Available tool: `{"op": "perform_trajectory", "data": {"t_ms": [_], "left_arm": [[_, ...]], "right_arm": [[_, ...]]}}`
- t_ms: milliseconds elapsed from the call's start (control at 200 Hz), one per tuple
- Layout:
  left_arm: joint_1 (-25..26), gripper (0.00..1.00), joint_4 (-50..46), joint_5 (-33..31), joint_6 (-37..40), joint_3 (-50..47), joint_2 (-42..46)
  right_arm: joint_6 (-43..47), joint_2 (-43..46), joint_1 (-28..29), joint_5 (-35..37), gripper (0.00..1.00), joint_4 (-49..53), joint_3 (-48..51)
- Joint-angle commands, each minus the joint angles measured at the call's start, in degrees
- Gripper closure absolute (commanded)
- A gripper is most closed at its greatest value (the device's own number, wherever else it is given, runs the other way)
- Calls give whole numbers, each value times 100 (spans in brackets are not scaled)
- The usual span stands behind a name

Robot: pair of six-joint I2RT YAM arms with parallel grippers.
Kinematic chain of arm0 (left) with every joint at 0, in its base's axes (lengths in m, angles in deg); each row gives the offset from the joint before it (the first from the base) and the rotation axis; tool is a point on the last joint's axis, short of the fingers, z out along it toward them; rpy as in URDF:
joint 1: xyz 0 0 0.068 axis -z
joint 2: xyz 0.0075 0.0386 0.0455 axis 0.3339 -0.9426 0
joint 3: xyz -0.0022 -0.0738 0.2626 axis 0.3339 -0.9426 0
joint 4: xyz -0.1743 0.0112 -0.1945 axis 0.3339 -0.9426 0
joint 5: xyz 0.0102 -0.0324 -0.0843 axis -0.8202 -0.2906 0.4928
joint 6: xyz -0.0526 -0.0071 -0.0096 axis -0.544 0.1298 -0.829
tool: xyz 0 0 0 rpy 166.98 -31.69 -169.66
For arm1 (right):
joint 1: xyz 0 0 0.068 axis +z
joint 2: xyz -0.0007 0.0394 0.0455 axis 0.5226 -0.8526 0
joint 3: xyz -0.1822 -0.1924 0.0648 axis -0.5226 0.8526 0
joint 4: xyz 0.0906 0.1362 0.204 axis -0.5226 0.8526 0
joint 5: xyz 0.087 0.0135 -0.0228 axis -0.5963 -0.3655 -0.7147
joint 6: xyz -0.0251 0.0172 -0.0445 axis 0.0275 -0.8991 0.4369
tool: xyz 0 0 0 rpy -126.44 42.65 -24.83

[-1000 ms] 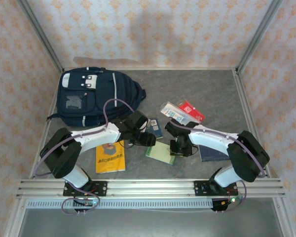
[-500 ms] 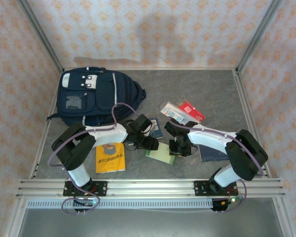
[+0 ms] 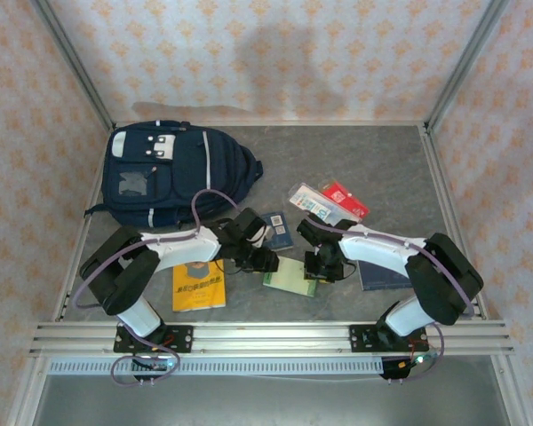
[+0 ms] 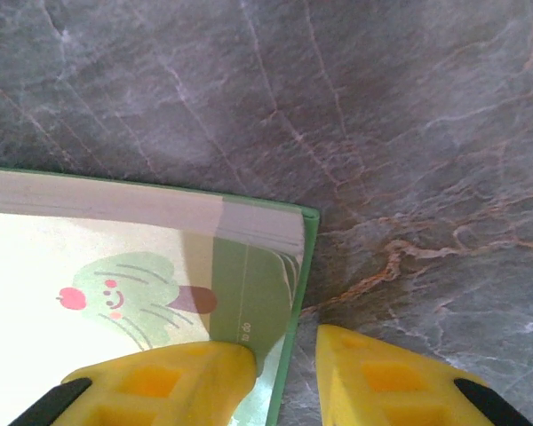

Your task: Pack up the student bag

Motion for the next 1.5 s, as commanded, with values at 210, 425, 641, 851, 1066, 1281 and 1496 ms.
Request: {"op": "perform_trajectory", "data": {"t_ms": [210, 425, 641, 851, 1066, 1281, 1496], "left_arm": [[-119, 67, 2068, 1239, -920, -445, 469], [-286, 69, 2331, 1498, -1135, -592, 791], [-197, 69, 2694, 1696, -1339, -623, 327], [-128, 73, 2713, 1648, -1310, -479, -105], [-128, 96, 2677, 1669, -1312, -294, -157], [-236, 100, 1739, 1427, -1000, -108, 664], [-656, 100, 496, 681, -531, 180, 1937]], "right_arm": [[-124, -263, 28, 146, 68, -171, 389], [-121, -192, 28, 186, 67, -136, 412], [-142, -169, 25, 160, 67, -206, 430], [-174, 0, 28, 215, 65, -196, 481], [-164, 260, 28, 240, 51, -110, 512], [-45, 1066, 4, 881, 6, 922, -114], [311, 2042, -482, 366, 0, 1037, -845]]}}
